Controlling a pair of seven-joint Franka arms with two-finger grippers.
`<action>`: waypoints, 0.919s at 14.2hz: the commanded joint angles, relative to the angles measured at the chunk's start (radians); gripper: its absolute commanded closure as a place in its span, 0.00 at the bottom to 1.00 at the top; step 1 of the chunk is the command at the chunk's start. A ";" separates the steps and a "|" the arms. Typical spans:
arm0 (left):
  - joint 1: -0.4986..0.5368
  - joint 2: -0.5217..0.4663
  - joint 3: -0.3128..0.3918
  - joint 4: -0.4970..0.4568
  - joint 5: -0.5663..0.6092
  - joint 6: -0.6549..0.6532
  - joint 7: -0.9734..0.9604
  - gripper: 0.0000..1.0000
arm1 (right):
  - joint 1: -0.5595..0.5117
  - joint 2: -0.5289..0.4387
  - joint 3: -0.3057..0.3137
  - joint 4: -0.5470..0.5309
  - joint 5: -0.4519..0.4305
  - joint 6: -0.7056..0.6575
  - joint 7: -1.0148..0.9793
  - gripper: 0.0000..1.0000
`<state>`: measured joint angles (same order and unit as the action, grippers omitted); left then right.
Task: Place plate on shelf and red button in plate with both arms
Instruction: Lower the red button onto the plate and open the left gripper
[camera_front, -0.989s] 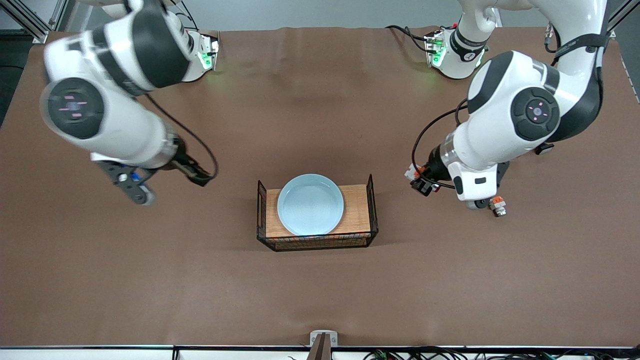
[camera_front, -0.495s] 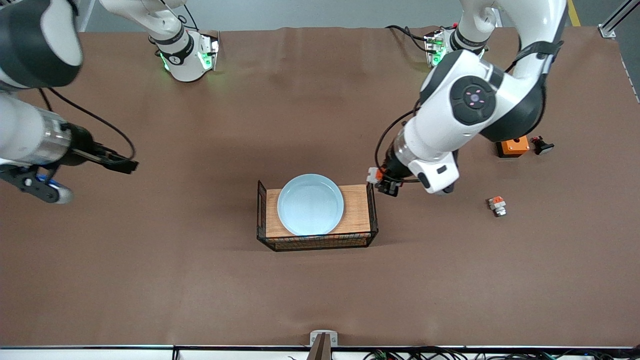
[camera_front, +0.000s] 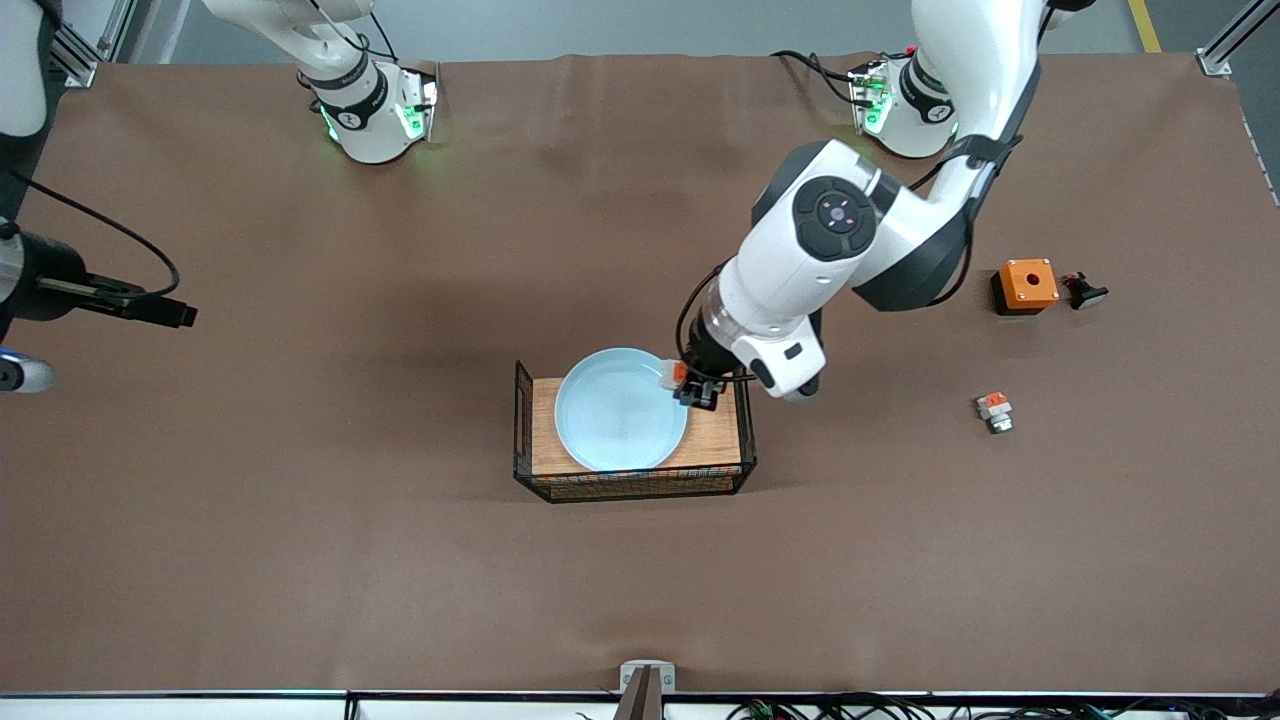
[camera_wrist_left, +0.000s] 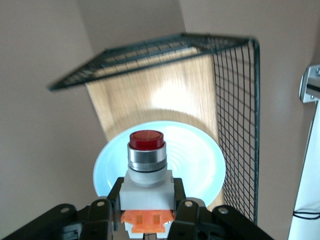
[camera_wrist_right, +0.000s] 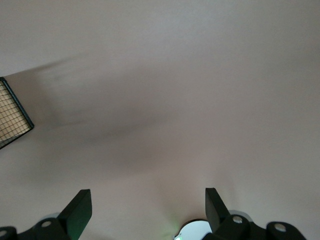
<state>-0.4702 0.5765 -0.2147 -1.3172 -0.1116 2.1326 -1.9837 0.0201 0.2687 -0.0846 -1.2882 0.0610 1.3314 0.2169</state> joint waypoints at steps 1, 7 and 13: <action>-0.076 0.058 0.060 0.055 0.004 0.088 -0.020 0.74 | -0.051 -0.025 0.017 -0.049 -0.010 0.063 -0.063 0.00; -0.153 0.131 0.123 0.056 0.004 0.234 -0.023 0.74 | -0.072 -0.075 0.017 -0.178 -0.010 0.170 -0.140 0.00; -0.160 0.170 0.123 0.053 0.006 0.248 -0.020 0.74 | -0.074 -0.089 0.017 -0.203 -0.052 0.192 -0.174 0.00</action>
<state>-0.6165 0.7263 -0.1016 -1.2925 -0.1116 2.3750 -1.9957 -0.0395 0.2129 -0.0834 -1.4500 0.0337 1.5060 0.0650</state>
